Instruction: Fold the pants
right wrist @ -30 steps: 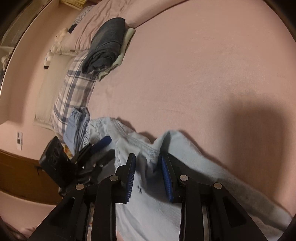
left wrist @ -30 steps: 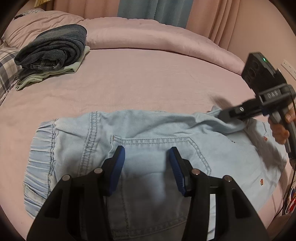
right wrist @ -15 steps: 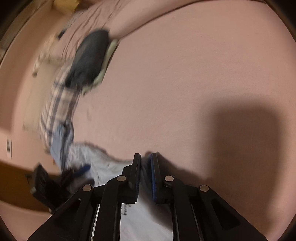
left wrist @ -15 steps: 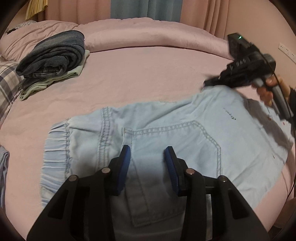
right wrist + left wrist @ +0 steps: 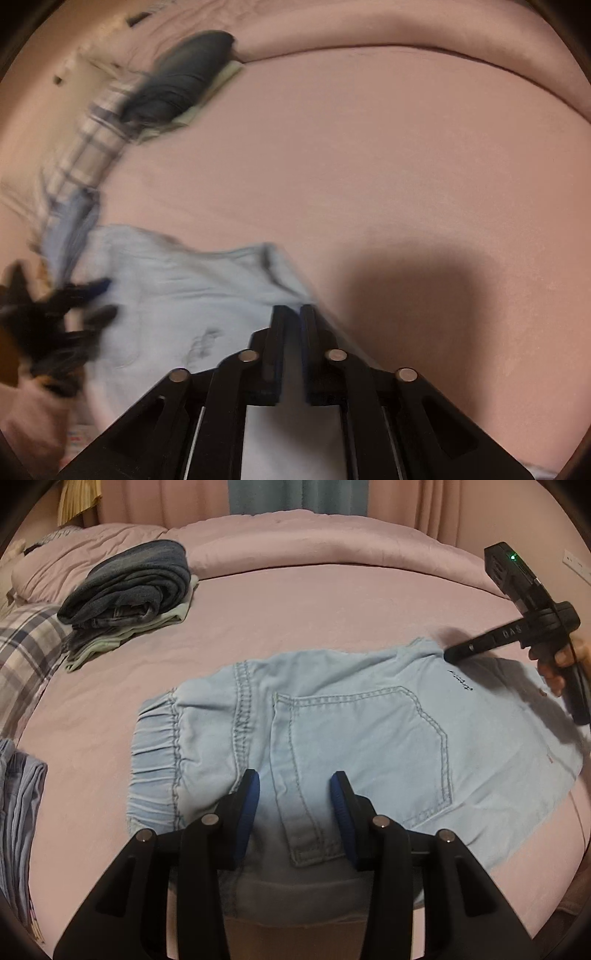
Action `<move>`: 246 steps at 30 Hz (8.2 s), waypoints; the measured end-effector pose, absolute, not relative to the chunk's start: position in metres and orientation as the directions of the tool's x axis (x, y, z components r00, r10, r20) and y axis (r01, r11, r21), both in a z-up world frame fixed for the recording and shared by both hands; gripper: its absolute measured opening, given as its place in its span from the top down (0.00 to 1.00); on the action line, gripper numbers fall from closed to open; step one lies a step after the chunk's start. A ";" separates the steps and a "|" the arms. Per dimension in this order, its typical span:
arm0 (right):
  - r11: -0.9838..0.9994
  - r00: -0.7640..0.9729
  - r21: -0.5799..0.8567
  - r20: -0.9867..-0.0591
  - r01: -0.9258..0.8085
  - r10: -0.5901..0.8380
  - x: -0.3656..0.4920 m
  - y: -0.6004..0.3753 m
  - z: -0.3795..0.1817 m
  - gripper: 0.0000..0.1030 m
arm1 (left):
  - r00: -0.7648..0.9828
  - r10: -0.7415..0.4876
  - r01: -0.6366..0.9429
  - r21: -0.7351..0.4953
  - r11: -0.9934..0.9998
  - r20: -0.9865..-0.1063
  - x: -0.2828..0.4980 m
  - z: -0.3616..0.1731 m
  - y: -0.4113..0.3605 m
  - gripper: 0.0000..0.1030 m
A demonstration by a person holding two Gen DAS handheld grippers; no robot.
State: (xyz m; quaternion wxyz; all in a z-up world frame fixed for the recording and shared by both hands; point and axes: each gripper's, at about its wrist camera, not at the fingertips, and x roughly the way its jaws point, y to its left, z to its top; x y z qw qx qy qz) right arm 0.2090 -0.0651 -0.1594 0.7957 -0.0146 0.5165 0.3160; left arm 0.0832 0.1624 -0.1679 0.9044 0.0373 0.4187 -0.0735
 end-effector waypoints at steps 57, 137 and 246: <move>0.912 0.642 0.386 -0.736 0.139 0.214 0.101 -0.432 -0.157 0.91 | 0.476 -0.327 0.433 -0.105 0.895 -0.816 0.185 -0.174 -0.061 0.31; 0.876 0.849 0.470 -0.503 0.110 0.163 -0.003 -0.352 -0.125 0.88 | 0.218 -0.736 0.268 -0.685 0.677 -0.642 0.106 -0.160 -0.148 0.27; 0.941 0.579 0.155 -0.755 -0.300 0.309 0.118 -0.215 -0.142 0.84 | 0.434 -0.463 0.229 -0.402 0.886 -0.773 0.074 -0.167 -0.034 0.62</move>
